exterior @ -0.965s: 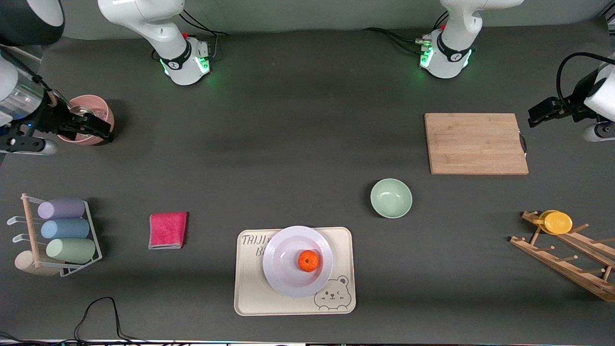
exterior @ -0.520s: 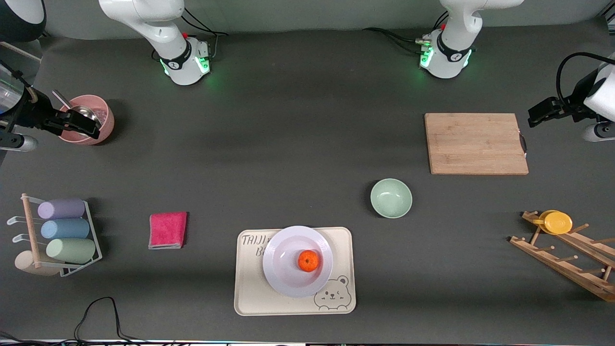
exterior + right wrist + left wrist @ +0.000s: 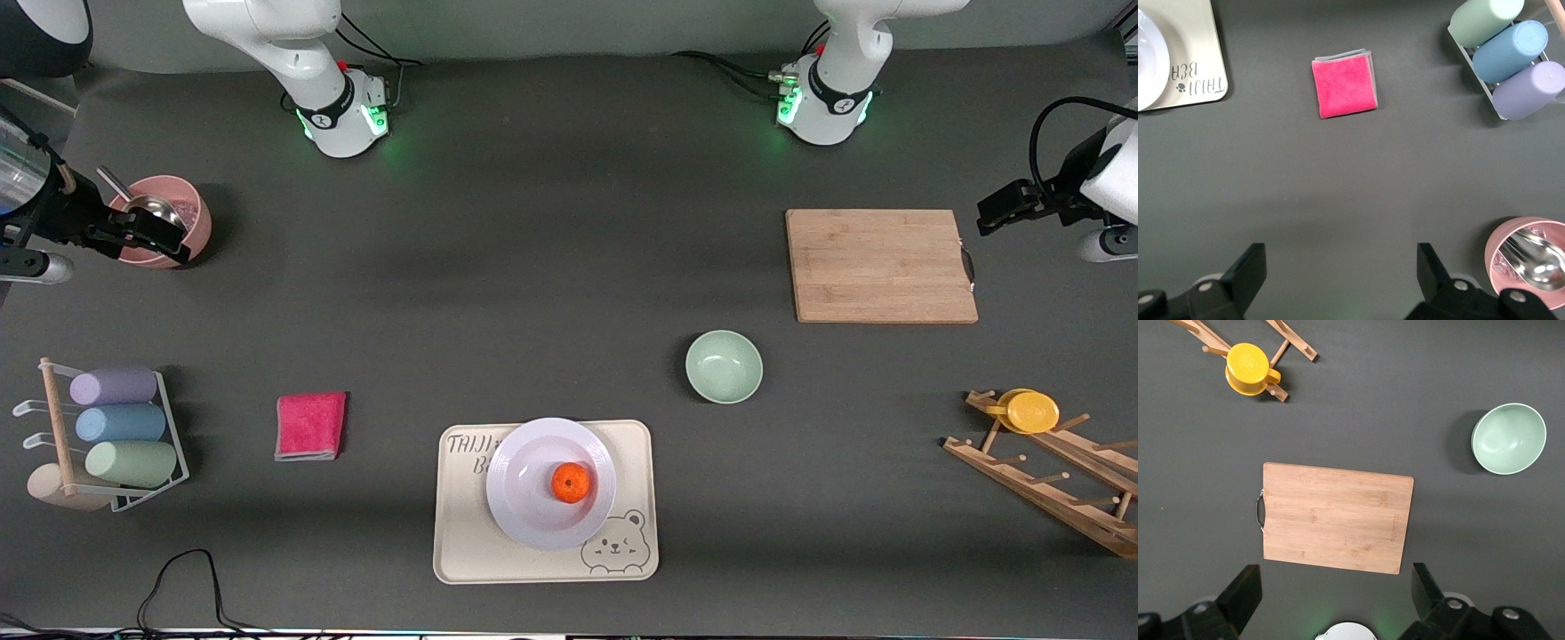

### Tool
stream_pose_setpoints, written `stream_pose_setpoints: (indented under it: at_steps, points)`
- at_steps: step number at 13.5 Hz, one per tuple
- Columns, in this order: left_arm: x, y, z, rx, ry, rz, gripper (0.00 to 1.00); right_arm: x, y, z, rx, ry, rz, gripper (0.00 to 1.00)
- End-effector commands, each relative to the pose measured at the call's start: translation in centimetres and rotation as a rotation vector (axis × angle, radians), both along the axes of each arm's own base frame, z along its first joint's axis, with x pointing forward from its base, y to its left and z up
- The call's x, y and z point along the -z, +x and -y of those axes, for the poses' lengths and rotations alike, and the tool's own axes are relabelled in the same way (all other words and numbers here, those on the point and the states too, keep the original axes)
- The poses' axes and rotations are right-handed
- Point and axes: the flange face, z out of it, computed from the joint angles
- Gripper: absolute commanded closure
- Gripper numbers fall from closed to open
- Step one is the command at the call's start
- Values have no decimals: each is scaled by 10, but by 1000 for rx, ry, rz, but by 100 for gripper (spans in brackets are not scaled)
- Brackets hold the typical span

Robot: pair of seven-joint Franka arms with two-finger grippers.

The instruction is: Place orange and plate with both arms

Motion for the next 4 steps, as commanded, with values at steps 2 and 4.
stream_pose_setpoints:
  at_steps: [2, 4]
  points:
    - [-4, 0, -1, 4, -1, -1, 0, 4, 12, -3, -12, 7, -24, 0]
    - [-4, 0, 0, 7, 0, -2, 0, -2, 34, -6, -11, 9, 1, 0]
